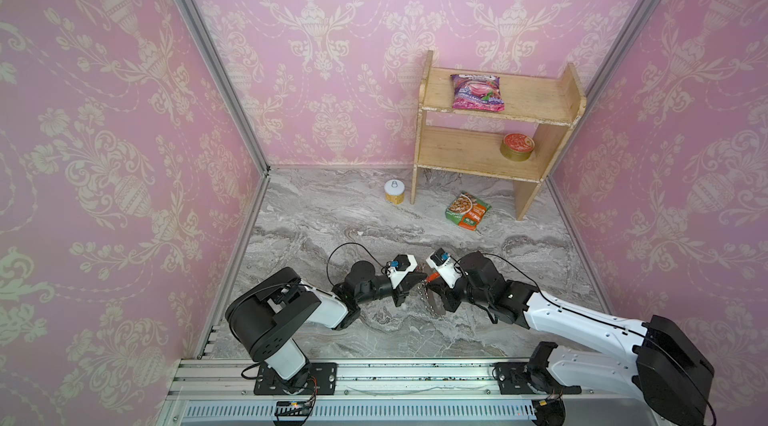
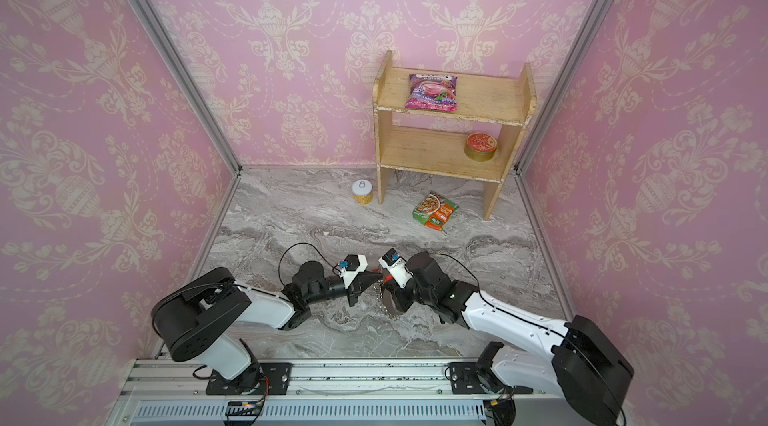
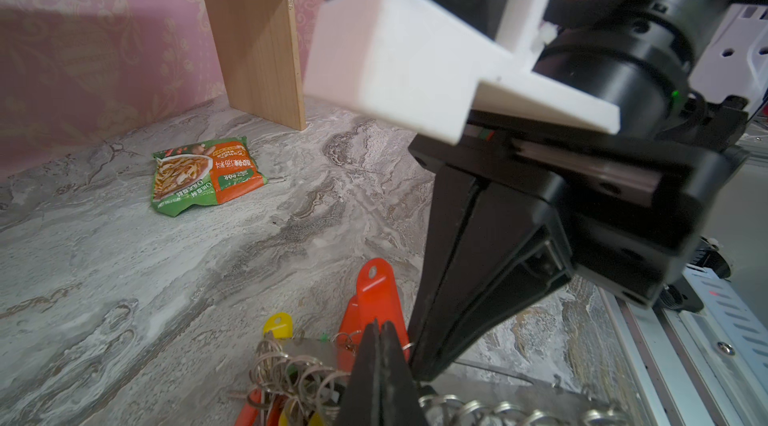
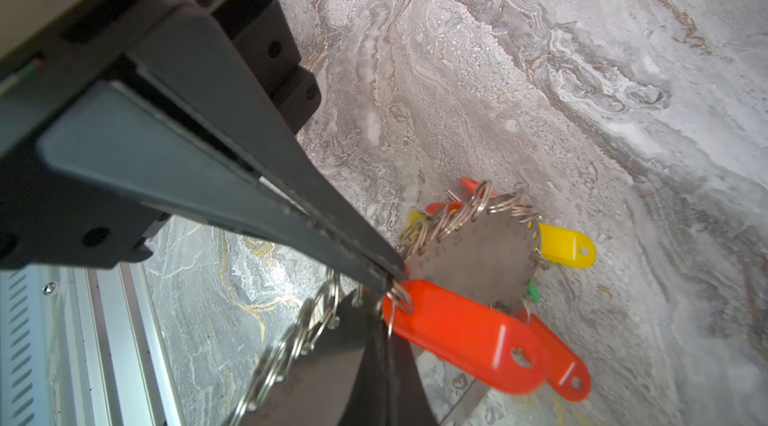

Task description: Put the keys on the keyring

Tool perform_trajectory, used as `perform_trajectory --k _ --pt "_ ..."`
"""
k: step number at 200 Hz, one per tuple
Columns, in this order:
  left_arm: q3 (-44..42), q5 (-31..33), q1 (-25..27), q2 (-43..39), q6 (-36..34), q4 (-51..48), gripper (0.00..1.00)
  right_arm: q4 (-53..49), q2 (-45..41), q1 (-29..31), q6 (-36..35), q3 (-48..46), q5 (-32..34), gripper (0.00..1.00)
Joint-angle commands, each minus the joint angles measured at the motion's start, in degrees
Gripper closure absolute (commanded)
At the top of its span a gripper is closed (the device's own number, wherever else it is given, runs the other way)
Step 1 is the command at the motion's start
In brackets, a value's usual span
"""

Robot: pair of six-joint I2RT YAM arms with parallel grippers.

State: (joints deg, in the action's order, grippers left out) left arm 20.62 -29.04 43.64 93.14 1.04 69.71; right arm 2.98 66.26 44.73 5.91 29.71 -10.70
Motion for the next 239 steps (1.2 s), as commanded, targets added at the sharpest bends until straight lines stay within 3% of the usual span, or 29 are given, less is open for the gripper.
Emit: perform_trajectory --k 1,84,120,176,239 --pt "1.9 1.4 0.1 0.6 2.5 9.8 1.0 3.6 2.8 1.0 2.8 -1.5 -4.9 1.0" --pt "2.8 0.3 0.3 1.0 1.7 9.9 1.0 4.5 5.5 2.1 5.1 -0.6 -5.3 1.0" --pt "1.5 -0.1 0.4 0.5 1.1 9.9 1.0 -0.6 0.4 1.6 2.8 -0.8 -0.3 0.86" --pt "1.8 -1.1 0.3 0.8 0.0 9.9 1.0 -5.9 -8.2 -3.6 1.6 -0.8 -0.4 0.68" --pt "2.7 -1.3 0.3 1.6 -0.7 9.9 1.0 -1.7 -6.1 -6.1 -1.3 -0.2 -4.8 0.72"
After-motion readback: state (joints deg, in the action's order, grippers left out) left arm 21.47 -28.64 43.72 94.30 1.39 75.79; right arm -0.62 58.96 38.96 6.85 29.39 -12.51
